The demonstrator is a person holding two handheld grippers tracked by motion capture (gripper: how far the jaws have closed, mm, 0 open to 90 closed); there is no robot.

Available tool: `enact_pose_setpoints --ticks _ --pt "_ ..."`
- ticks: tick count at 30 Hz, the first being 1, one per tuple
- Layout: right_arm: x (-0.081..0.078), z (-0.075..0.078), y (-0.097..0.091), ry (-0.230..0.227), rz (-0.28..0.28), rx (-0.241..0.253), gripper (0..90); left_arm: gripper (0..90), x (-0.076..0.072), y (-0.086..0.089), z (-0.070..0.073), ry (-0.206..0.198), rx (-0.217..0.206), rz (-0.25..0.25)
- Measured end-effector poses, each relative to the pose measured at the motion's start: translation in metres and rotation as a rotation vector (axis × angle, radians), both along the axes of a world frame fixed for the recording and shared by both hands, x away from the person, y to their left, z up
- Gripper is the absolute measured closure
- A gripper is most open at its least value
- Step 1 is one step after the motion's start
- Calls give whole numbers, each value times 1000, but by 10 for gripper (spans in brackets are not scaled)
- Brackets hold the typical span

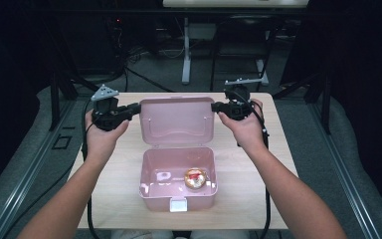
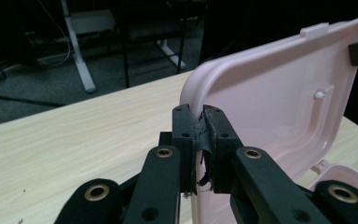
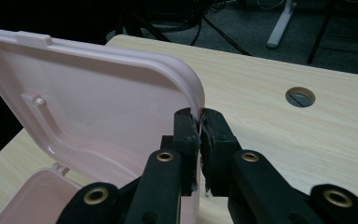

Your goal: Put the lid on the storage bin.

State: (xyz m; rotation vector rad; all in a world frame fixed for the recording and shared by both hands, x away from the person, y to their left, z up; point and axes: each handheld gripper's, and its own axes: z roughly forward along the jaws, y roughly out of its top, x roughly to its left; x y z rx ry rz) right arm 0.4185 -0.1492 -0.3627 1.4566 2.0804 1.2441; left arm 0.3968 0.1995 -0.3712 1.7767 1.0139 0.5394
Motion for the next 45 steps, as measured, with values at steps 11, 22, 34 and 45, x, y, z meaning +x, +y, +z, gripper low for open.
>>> enact_pose_setpoints --ticks 11,22,34,45 --pt "-18 4 6 -61 29 -62 871 838 -14 5 4 -21 45 -36" --pt "-28 5 3 -76 46 -52 868 777 -12 1 -3 22 74 -56" --pt "-37 0 -9 -69 81 9 807 800 -13 -5 -2 6 86 -68" --pt "-34 -10 -11 -43 103 18 747 805 -19 -8 -1 -9 90 -86"
